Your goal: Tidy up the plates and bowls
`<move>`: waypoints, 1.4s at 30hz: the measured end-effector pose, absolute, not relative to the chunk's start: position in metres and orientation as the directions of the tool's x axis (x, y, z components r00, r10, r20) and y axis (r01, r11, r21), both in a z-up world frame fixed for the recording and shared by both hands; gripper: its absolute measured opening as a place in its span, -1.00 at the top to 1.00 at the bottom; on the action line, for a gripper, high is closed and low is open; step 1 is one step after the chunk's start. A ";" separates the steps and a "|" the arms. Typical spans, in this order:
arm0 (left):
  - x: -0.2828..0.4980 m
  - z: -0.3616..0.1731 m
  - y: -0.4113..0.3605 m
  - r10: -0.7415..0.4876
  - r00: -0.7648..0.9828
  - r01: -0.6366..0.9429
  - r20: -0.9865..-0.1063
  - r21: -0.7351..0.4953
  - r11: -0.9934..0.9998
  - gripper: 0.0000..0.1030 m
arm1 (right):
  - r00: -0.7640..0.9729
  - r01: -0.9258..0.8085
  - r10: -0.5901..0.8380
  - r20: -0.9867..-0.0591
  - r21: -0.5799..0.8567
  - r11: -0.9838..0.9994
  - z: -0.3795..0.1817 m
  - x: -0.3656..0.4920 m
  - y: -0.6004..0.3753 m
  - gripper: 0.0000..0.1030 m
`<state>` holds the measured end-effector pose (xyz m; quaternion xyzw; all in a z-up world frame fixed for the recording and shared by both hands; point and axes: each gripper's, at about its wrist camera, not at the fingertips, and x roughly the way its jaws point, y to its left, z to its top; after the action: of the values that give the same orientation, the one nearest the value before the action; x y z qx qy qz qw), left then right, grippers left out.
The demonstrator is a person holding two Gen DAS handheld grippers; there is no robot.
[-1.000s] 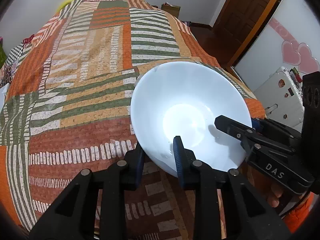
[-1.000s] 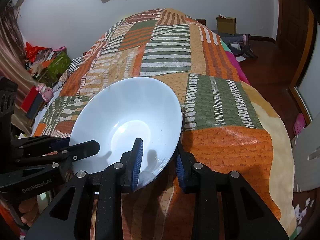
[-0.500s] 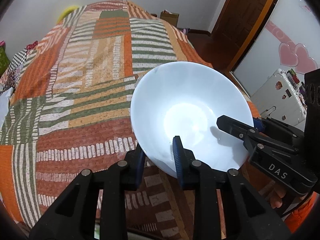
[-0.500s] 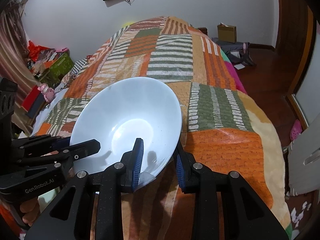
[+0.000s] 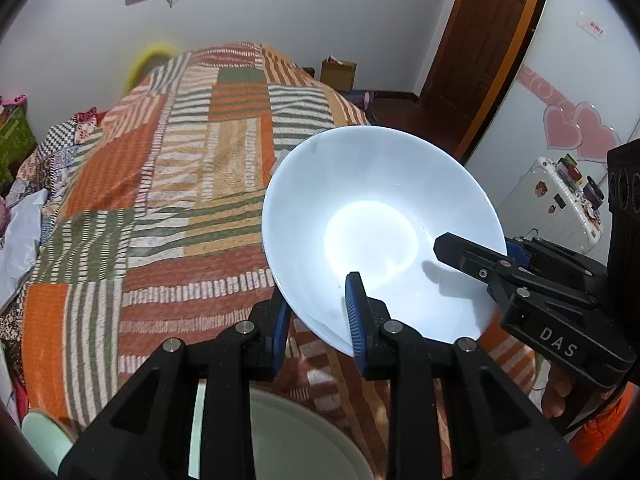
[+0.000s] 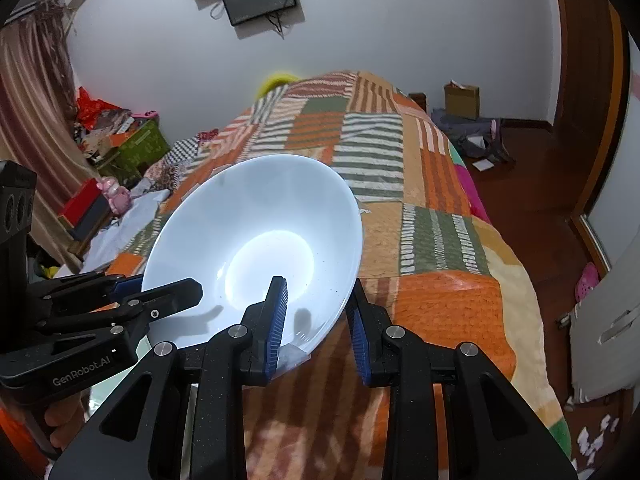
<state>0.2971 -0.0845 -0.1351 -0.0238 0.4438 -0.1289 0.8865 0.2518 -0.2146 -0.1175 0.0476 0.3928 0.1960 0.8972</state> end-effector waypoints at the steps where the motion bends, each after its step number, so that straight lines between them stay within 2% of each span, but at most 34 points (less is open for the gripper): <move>1: 0.292 -0.132 -0.083 -0.248 0.579 0.207 -0.777 -0.155 0.966 0.48 | 0.618 -0.318 0.392 -0.682 0.239 0.917 -0.115 0.248 -0.213 0.47; 20: 0.202 -0.093 -0.025 -0.225 0.663 0.135 -0.714 -0.181 0.974 0.49 | 0.625 -0.405 0.444 -0.642 0.220 0.888 -0.092 0.200 -0.164 0.47; 42: 0.121 -0.083 0.084 -0.078 0.717 -0.070 -0.692 -0.183 0.981 0.49 | 0.512 -0.571 0.570 -0.642 0.241 0.784 -0.097 0.164 -0.061 0.47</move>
<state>0.1213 0.0836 -0.0828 -0.0986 0.3759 -0.0022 0.9214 0.1637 -0.0612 -0.0966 -0.0009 0.3691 0.3283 0.8695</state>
